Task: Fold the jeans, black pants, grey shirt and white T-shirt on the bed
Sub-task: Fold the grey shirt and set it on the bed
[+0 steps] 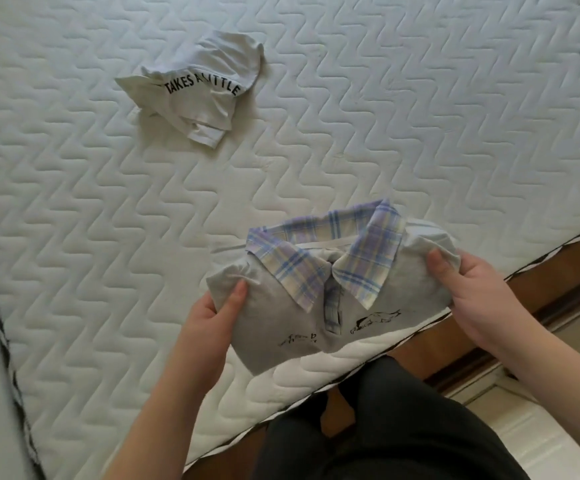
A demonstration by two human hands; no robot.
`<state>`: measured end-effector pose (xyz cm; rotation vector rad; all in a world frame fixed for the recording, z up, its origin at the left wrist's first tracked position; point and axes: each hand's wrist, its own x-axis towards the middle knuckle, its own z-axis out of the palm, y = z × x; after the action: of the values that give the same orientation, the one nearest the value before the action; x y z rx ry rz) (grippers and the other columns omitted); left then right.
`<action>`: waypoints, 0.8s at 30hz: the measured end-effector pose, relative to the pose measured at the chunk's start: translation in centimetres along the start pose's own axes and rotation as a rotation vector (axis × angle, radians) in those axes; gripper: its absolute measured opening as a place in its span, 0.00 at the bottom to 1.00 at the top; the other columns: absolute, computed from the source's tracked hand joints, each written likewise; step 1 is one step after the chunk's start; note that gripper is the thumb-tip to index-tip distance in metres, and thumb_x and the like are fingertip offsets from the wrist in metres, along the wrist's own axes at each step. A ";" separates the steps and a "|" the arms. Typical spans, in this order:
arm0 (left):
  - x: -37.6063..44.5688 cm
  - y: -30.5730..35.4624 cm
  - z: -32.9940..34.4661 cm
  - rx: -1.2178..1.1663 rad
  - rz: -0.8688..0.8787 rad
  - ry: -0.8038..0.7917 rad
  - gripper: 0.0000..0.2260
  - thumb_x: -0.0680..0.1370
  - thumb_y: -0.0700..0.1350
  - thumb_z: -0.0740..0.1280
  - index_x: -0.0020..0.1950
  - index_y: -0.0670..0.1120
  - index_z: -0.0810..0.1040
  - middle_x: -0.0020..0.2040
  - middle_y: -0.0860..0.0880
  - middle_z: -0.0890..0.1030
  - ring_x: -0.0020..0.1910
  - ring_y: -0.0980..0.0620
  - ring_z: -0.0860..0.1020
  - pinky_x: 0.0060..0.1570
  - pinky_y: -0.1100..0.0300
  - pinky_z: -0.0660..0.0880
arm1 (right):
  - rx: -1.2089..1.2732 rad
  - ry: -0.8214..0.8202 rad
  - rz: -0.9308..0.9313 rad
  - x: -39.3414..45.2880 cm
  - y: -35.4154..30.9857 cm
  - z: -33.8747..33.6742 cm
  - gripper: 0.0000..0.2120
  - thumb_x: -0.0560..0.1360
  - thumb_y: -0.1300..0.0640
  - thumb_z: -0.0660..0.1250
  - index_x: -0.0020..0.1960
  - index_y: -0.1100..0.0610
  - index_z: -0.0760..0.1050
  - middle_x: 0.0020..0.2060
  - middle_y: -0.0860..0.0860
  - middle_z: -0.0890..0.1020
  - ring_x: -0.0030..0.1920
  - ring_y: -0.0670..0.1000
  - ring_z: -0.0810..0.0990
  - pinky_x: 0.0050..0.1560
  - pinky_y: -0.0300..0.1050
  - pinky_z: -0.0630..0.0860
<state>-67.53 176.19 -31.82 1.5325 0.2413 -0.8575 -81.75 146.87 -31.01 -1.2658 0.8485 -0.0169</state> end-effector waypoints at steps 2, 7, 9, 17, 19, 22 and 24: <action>-1.8 0.2 -0.9 -0.048 -0.005 0.001 0.15 0.71 0.58 0.71 0.50 0.51 0.85 0.51 0.44 0.85 0.52 0.47 0.84 0.43 0.60 0.80 | 0.023 -0.010 0.016 -1.6 -0.4 0.1 0.15 0.71 0.43 0.67 0.50 0.51 0.83 0.49 0.54 0.86 0.50 0.53 0.85 0.45 0.41 0.81; -6.0 0.7 -1.5 -0.082 0.036 -0.019 0.14 0.70 0.53 0.70 0.52 0.48 0.85 0.53 0.43 0.85 0.55 0.46 0.82 0.48 0.58 0.79 | 0.123 -0.001 0.034 -6.2 -1.0 0.5 0.16 0.73 0.52 0.66 0.58 0.57 0.80 0.50 0.55 0.85 0.49 0.53 0.85 0.41 0.41 0.81; -7.3 0.9 -1.6 -0.073 0.033 -0.011 0.13 0.70 0.52 0.70 0.51 0.49 0.85 0.53 0.44 0.85 0.54 0.47 0.83 0.47 0.59 0.79 | 0.120 -0.010 0.018 -8.3 -1.2 0.7 0.17 0.74 0.53 0.66 0.60 0.57 0.79 0.52 0.55 0.85 0.50 0.53 0.85 0.42 0.40 0.81; -8.9 1.5 -0.8 -0.054 0.022 -0.195 0.11 0.73 0.49 0.68 0.51 0.49 0.86 0.53 0.43 0.85 0.50 0.49 0.84 0.41 0.61 0.80 | 0.123 0.230 -0.098 -15.6 -1.5 1.1 0.21 0.68 0.41 0.71 0.53 0.56 0.82 0.48 0.56 0.86 0.49 0.56 0.85 0.42 0.43 0.82; -8.9 1.7 0.0 -0.027 0.017 -0.228 0.12 0.72 0.51 0.68 0.50 0.47 0.85 0.52 0.42 0.85 0.49 0.49 0.84 0.40 0.61 0.80 | 0.153 0.305 -0.126 -17.0 -1.1 1.0 0.22 0.68 0.42 0.71 0.53 0.57 0.82 0.47 0.56 0.86 0.48 0.56 0.85 0.42 0.42 0.81; -8.5 2.3 1.6 0.018 0.030 -0.284 0.16 0.71 0.53 0.68 0.52 0.44 0.83 0.51 0.41 0.85 0.47 0.49 0.84 0.38 0.61 0.80 | 0.194 0.427 -0.178 -19.0 -0.8 0.0 0.16 0.70 0.45 0.70 0.50 0.55 0.83 0.45 0.54 0.86 0.46 0.54 0.86 0.39 0.39 0.80; -8.5 2.7 3.1 0.043 0.037 -0.329 0.17 0.71 0.53 0.68 0.53 0.42 0.82 0.51 0.41 0.85 0.47 0.49 0.84 0.38 0.61 0.80 | 0.216 0.477 -0.205 -20.1 -0.6 -0.9 0.12 0.71 0.46 0.70 0.49 0.52 0.84 0.45 0.54 0.86 0.46 0.53 0.86 0.39 0.38 0.80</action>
<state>-72.96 175.64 -24.12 1.4058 -0.0456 -1.0750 -96.20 155.04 -19.53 -1.1541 1.0854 -0.5791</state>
